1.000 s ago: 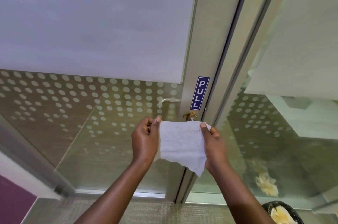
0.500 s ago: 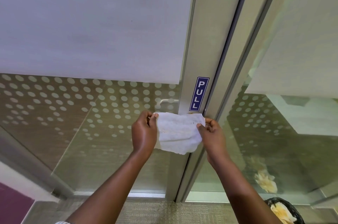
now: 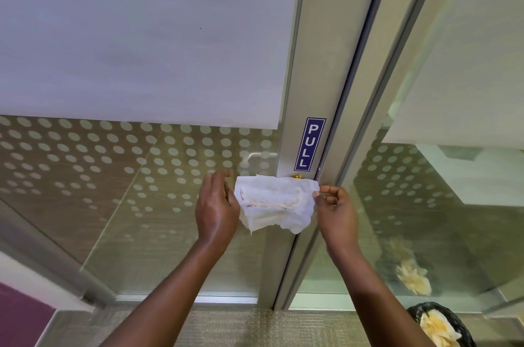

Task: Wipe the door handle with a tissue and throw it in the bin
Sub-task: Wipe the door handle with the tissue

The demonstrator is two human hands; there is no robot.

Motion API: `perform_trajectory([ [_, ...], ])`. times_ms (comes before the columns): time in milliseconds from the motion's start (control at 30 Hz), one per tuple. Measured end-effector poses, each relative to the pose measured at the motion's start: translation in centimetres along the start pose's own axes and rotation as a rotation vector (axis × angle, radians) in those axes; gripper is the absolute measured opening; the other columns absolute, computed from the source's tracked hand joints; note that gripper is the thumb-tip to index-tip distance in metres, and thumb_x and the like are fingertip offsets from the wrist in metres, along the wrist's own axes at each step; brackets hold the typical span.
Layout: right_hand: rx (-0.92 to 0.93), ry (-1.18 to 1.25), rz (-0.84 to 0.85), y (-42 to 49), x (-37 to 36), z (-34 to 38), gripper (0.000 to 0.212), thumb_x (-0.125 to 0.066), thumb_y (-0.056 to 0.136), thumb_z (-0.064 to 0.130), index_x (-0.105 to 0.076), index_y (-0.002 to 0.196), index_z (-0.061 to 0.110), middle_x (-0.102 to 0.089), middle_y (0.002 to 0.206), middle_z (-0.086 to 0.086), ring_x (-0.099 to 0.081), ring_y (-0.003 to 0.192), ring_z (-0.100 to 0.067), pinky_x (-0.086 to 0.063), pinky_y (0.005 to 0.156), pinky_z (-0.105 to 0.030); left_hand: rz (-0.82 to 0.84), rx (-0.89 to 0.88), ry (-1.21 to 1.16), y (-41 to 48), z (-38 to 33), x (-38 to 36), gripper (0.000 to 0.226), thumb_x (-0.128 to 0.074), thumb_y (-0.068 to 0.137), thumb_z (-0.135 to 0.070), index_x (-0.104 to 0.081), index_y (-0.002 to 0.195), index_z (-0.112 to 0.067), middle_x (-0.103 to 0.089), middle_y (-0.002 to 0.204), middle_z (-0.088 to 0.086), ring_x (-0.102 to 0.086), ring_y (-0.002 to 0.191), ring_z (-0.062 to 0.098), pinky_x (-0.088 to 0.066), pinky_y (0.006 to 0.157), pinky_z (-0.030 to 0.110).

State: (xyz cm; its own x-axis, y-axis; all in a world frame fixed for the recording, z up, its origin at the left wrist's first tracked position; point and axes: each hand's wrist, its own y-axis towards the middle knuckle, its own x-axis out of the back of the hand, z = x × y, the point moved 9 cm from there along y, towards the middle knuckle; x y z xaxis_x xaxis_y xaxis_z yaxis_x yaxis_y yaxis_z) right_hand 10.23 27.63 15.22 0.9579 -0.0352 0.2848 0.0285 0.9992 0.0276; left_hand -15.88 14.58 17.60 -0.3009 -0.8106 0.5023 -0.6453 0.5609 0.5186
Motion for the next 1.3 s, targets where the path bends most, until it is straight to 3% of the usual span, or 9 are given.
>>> perform_trajectory([
  [133, 0.454, -0.219, -0.102, -2.1, 1.4, 4.8, 0.019, -0.063, 0.095, 0.025, -0.062, 0.112, 0.015, -0.066, 0.102, 0.003, -0.062, 0.093, -0.012, -0.051, 0.082, -0.032, 0.099, -0.348, 0.033, -0.6, -2.9, -0.1, 0.032, -0.05, 0.097, -0.017, -0.066, 0.124, -0.007, -0.061, 0.116, 0.006, -0.057, 0.105, 0.024, -0.046, 0.085, 0.038],
  [233, 0.829, -0.413, 0.094, -4.8, -2.0, 7.1, 0.032, -0.062, 0.097, 0.031, -0.06, 0.124, 0.015, -0.063, 0.119, 0.0, -0.055, 0.111, -0.014, -0.042, 0.095, -0.028, 0.298, -0.613, 0.145, -2.1, -3.8, -2.1, 0.044, -0.053, 0.102, -0.039, -0.064, 0.134, -0.01, -0.062, 0.133, 0.007, -0.055, 0.126, 0.024, -0.042, 0.102, 0.041],
  [367, 0.997, -0.662, 0.372, -5.8, -6.9, 5.4, 0.047, -0.057, 0.097, 0.041, -0.054, 0.137, 0.017, -0.06, 0.134, -0.003, -0.05, 0.129, -0.021, -0.039, 0.111, -0.041, 0.377, -0.727, 0.251, -2.6, -2.5, -3.7, 0.043, -0.051, 0.104, -0.045, -0.067, 0.127, -0.012, -0.066, 0.125, 0.006, -0.059, 0.125, 0.027, -0.039, 0.105, 0.042],
  [567, 1.09, -0.732, 0.412, -5.5, -8.0, 4.7, 0.028, -0.051, 0.098, 0.023, -0.06, 0.123, 0.016, -0.065, 0.101, -0.003, -0.051, 0.093, -0.025, -0.041, 0.091, -0.038, 0.365, -0.818, 0.265, -2.3, -3.3, -3.5, 0.028, -0.051, 0.103, -0.039, -0.067, 0.109, -0.016, -0.063, 0.11, 0.002, -0.056, 0.108, 0.022, -0.036, 0.095, 0.036],
  [767, 1.041, -0.728, 0.435, -5.4, -7.8, 5.0, 0.035, -0.055, 0.095, 0.034, -0.059, 0.127, 0.018, -0.067, 0.11, 0.0, -0.053, 0.102, -0.023, -0.041, 0.096, -0.036, 0.465, -0.791, 0.209, -1.1, -3.3, -2.6, 0.041, -0.057, 0.1, -0.048, -0.066, 0.124, -0.017, -0.064, 0.122, 0.003, -0.06, 0.111, 0.021, -0.045, 0.096, 0.038],
  [900, 1.044, -0.681, 0.345, -5.7, -6.6, 6.4, 0.041, -0.059, 0.094, 0.037, -0.058, 0.128, 0.015, -0.063, 0.118, -0.003, -0.054, 0.111, -0.023, -0.041, 0.102, -0.038, 0.362, -0.888, 0.251, 2.0, -6.7, 0.4, 0.041, -0.056, 0.101, -0.043, -0.067, 0.127, -0.012, -0.065, 0.128, 0.016, -0.065, 0.113, 0.031, -0.054, 0.095, 0.048],
  [1067, 1.098, -0.694, 0.335, -6.5, -8.1, 7.4, 0.04, -0.057, 0.096, 0.038, -0.059, 0.127, 0.013, -0.064, 0.118, -0.003, -0.055, 0.106, -0.023, -0.041, 0.097, -0.037, 0.101, -1.166, 0.371, 6.7, -14.3, 2.4, 0.04, -0.064, 0.1, -0.03, -0.067, 0.132, -0.005, -0.06, 0.142, 0.025, -0.053, 0.13, 0.041, -0.039, 0.108, 0.05],
  [1167, 1.036, -0.796, 0.388, -6.6, -10.2, 6.1, 0.039, -0.05, 0.099, 0.043, -0.059, 0.125, 0.016, -0.067, 0.112, -0.003, -0.06, 0.098, -0.024, -0.045, 0.087, -0.039, 0.055, -1.295, 0.451, 7.0, -16.4, 0.9, 0.052, -0.051, 0.107, -0.029, -0.05, 0.154, -0.008, -0.037, 0.164, 0.023, -0.032, 0.154, 0.039, -0.023, 0.126, 0.053],
  [1300, 1.055, -0.835, 0.333, -6.5, -11.1, 5.2, 0.031, -0.042, 0.101, 0.044, -0.06, 0.104, 0.019, -0.064, 0.092, -0.001, -0.057, 0.08, -0.025, -0.042, 0.07, -0.039, -0.006, -1.371, 0.56, 7.5, -15.9, -0.4, 0.059, -0.045, 0.108, -0.028, -0.034, 0.163, -0.012, -0.029, 0.169, 0.017, -0.024, 0.157, 0.036, -0.016, 0.128, 0.054],
])
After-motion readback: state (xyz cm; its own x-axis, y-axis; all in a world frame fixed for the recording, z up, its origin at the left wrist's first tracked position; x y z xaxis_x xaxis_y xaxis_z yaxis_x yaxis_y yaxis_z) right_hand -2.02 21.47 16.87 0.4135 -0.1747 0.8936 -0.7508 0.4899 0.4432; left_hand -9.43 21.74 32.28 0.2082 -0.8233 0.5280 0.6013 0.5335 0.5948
